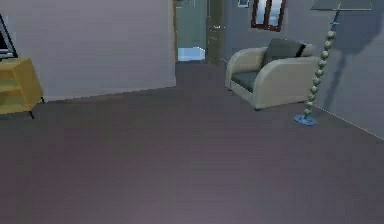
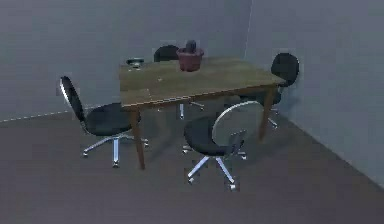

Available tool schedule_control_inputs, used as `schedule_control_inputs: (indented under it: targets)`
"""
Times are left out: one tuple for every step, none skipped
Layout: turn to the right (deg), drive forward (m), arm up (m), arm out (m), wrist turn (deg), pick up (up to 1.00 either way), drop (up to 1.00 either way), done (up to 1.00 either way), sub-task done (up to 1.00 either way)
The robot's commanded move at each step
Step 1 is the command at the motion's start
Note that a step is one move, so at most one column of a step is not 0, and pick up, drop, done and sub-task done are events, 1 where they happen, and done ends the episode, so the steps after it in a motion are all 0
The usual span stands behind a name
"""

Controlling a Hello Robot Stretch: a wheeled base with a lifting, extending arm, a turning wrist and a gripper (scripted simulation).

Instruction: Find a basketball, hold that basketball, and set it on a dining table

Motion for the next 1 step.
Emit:
schedule_control_inputs:
  targets:
    - [0.0,1.0,0.0,0.0,0.0,0.0,0.0,0.0,0.0]
